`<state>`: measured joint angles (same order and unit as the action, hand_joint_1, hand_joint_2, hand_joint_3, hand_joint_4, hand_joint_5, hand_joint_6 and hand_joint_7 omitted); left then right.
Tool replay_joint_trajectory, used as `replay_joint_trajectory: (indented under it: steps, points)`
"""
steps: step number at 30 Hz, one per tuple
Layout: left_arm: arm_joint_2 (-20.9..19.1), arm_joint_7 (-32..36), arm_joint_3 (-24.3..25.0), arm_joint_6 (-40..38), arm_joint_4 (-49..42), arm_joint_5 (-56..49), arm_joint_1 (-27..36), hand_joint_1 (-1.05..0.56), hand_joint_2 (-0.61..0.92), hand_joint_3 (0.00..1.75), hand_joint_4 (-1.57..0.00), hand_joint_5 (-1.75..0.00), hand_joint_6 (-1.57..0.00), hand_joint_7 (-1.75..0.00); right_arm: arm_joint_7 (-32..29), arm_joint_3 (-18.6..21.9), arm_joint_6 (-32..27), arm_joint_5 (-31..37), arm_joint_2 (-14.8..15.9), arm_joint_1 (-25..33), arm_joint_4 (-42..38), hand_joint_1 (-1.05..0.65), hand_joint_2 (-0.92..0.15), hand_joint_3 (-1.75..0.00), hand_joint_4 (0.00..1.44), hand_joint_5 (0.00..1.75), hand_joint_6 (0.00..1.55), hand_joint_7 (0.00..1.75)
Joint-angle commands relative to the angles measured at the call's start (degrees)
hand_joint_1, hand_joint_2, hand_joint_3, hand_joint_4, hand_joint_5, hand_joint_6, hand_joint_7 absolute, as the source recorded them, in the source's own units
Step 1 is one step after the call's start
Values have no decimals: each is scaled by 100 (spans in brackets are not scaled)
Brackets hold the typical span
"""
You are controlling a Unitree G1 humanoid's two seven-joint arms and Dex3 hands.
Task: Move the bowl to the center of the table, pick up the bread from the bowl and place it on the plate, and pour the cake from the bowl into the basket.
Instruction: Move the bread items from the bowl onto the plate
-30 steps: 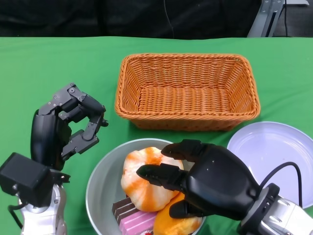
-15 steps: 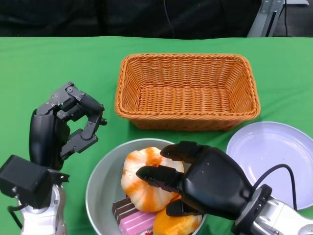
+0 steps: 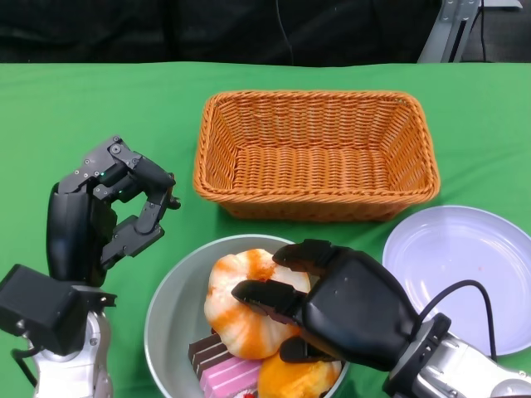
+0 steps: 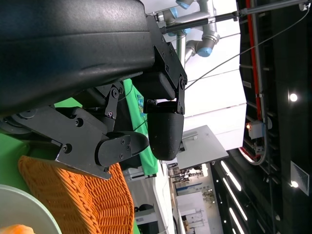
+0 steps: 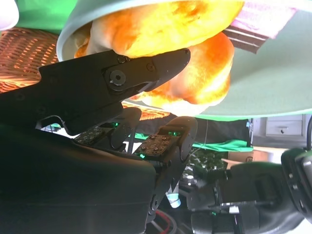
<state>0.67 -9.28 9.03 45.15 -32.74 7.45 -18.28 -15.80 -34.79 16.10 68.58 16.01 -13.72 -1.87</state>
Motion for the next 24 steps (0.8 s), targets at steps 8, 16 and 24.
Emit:
replay_joint_trajectory:
  steps: [8, 16, 24]
  points:
    - [-82, 106, 56, -152, 181, 15, 103, -11, 78, 69, -76, -154, -75, -138, 172, -280, -297, 61, 36, -126, -280, -78, -92, -4, 69, 10, 67, 1]
    - [-56, 35, 51, -235, 290, 131, 152, -9, 79, 70, -76, -154, -74, -137, 311, -478, -495, 110, -70, -185, -424, -71, -92, -7, 69, 9, 68, 1]
    - [-62, 32, 16, -230, 389, 137, 203, -10, 76, 72, -76, -154, -74, -138, 467, -690, -747, 207, -162, -219, -489, -67, -92, -10, 67, 8, 63, 0]
